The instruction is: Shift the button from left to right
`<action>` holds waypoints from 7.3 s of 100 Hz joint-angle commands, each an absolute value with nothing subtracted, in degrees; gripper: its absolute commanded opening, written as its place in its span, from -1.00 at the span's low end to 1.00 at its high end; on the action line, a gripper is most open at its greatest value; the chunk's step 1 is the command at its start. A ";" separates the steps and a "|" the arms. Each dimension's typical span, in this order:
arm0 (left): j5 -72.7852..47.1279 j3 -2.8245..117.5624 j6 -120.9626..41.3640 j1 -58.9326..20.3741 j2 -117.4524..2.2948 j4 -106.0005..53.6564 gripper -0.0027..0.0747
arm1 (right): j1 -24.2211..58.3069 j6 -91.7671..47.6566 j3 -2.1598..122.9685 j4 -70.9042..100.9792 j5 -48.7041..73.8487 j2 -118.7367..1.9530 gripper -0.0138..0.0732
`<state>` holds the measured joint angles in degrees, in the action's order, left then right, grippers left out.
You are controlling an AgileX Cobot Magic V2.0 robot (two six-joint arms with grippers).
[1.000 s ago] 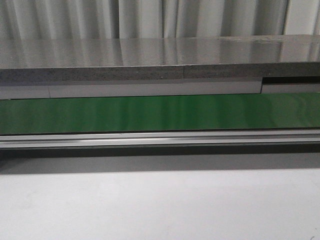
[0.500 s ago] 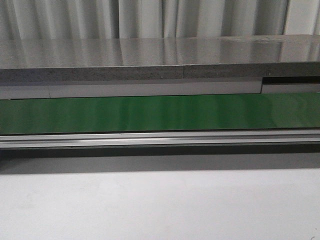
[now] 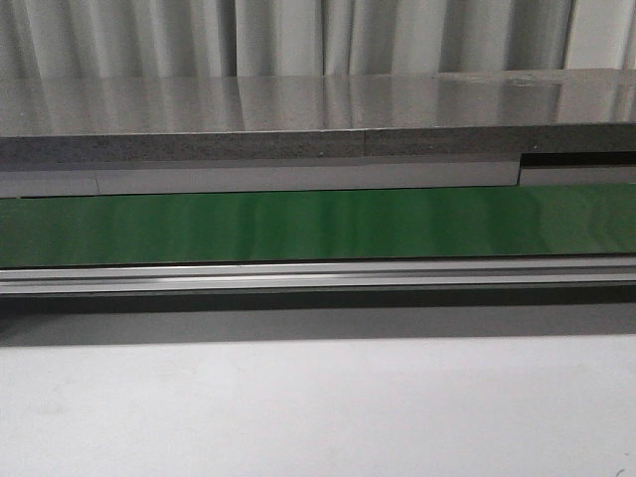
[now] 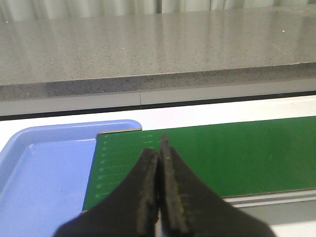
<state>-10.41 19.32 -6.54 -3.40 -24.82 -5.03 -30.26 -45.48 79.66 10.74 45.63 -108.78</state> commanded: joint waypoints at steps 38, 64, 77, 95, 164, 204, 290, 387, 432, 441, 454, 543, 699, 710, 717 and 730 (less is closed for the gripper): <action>-5.38 20.96 -6.53 -3.85 -25.02 -5.63 -0.98 | -30.62 -46.05 81.61 11.19 43.89 -108.88 -0.33; -5.38 20.96 -6.53 -3.85 -25.02 -5.63 -0.98 | -30.62 -46.05 81.61 11.82 44.25 -108.88 0.02; -5.38 20.96 -6.53 -3.85 -25.02 -5.63 -0.98 | -30.62 -46.05 81.61 11.82 43.82 -108.88 0.25; -5.38 20.96 -6.53 -3.85 -25.02 -5.63 -0.98 | -30.62 -46.05 81.61 11.82 43.58 -108.88 0.35; -5.38 20.96 -6.53 -3.85 -25.02 -5.63 -0.98 | -30.24 -45.86 81.66 22.17 39.05 -99.34 0.35; -5.38 20.96 -6.53 -3.85 -25.02 -5.63 -0.98 | -20.18 -43.74 81.34 30.68 36.78 -90.32 0.34; -5.38 20.96 -6.53 -3.85 -25.02 -5.63 -0.98 | -6.73 -29.25 48.70 20.12 19.90 -59.80 0.34; -5.38 20.96 -6.53 -3.85 -25.02 -5.63 -0.98 | -6.73 -28.84 34.26 24.72 27.47 -35.06 0.21; -5.38 20.96 -6.53 -3.85 -25.02 -5.63 -0.98 | -6.73 -28.84 34.26 24.72 27.42 -35.06 -0.84; -5.38 20.96 -6.53 -3.85 -25.02 -5.63 -0.98 | -6.73 -28.84 34.26 24.72 27.42 -35.06 -0.84; -5.38 20.96 -6.53 -3.85 -25.02 -5.63 -0.98 | -6.73 -28.84 34.26 24.72 27.42 -35.06 -0.84; -5.38 20.96 -6.53 -3.85 -25.02 -5.63 -0.98 | -2.17 -19.18 29.81 18.33 18.81 -30.64 -0.84; -5.38 20.96 -6.53 -3.85 -25.02 -5.63 -0.98 | 3.20 1.55 -0.70 3.07 1.82 1.81 -0.84; -5.38 20.96 -6.53 -3.85 -25.02 -5.63 -0.98 | 3.20 1.55 -0.70 3.07 2.01 1.81 -0.84; -5.38 20.96 -6.53 -3.85 -25.02 -5.63 -0.98 | 3.20 1.55 -0.70 3.07 2.29 1.81 -0.84; -5.38 20.96 -6.53 -3.85 -25.02 -5.63 -0.98 | 3.20 1.55 -0.70 3.07 2.34 1.81 -0.84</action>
<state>-10.20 19.32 -6.54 -3.40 -24.82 -5.03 3.06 1.34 -1.61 3.64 6.96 0.65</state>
